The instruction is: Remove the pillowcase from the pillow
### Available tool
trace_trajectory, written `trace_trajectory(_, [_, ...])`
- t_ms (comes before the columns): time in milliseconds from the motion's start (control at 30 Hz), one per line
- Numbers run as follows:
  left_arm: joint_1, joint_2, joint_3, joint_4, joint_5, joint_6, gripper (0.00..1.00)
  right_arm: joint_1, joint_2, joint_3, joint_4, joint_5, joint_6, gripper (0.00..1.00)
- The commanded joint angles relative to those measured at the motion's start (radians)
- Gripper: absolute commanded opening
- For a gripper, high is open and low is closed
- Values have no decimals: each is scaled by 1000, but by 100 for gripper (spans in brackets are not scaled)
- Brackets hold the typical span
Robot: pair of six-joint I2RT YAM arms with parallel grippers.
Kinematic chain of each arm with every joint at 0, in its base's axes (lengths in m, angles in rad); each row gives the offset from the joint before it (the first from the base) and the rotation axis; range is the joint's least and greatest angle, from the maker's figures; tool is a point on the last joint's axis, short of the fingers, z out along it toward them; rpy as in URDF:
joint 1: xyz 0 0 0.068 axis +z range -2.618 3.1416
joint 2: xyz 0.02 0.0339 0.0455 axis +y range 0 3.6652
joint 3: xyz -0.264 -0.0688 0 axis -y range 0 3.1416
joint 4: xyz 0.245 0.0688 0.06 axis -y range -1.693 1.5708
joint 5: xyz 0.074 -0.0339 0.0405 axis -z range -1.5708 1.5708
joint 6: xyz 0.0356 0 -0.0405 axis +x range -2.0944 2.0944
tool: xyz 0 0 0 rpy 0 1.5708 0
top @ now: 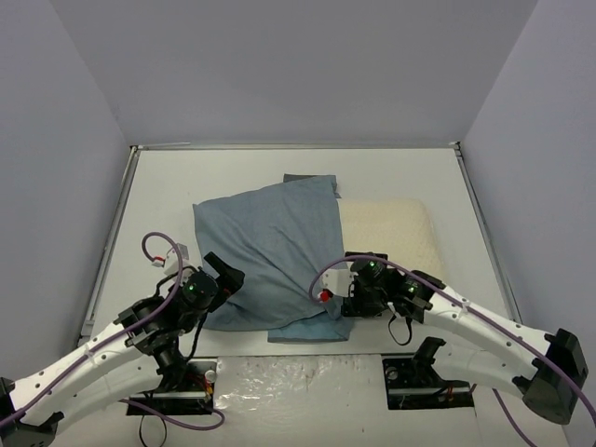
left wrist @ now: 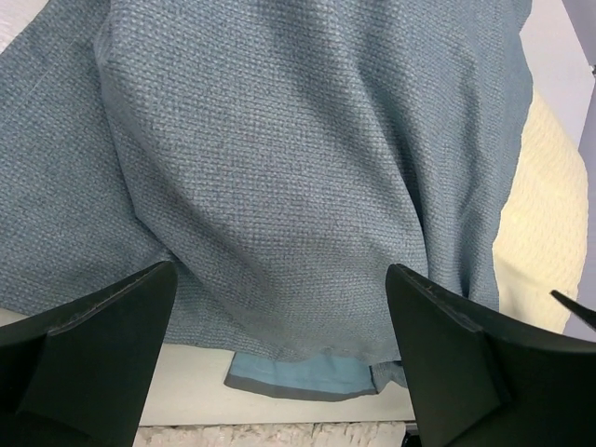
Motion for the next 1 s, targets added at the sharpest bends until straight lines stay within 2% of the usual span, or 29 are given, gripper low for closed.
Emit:
trace_trajectory(0, [-2,-11,-5,7,-13,-33,94,-23,59,-23,-9,-114,11,100])
trace_trajectory(100, [-2,-50,10,-31,-29,-16,94,-76,134,3,-23,-203,-15,100])
trace_trajectory(267, [-2,-123,45,-117,-55,-4,94,-172,255,9,9,-199,-44,95])
trace_trajectory(300, [-2,-144,41,-127,-55,-4,94,-227,284,9,15,-209,-52,92])
trace_trajectory(400, [-2,-170,16,-125,-50,-5,94,-299,321,24,15,-265,-99,67])
trace_trajectory(433, [-2,-169,8,-116,-49,-4,94,-342,337,30,15,-278,-107,46])
trace_trajectory(500, [-2,-153,-2,-78,-33,31,94,-373,326,46,9,-312,-121,33])
trace_trajectory(533, [-2,-146,-10,-56,-24,62,94,-396,311,67,-1,-332,-130,20])
trace_trajectory(600, [-2,-86,4,-36,-1,134,94,-413,238,122,-55,-410,-144,0])
trace_trajectory(767, [-5,41,57,-15,10,208,94,-451,93,266,-150,-562,-144,0])
trace_trajectory(967, [-8,118,15,124,16,220,94,-496,88,394,-198,-725,-110,0])
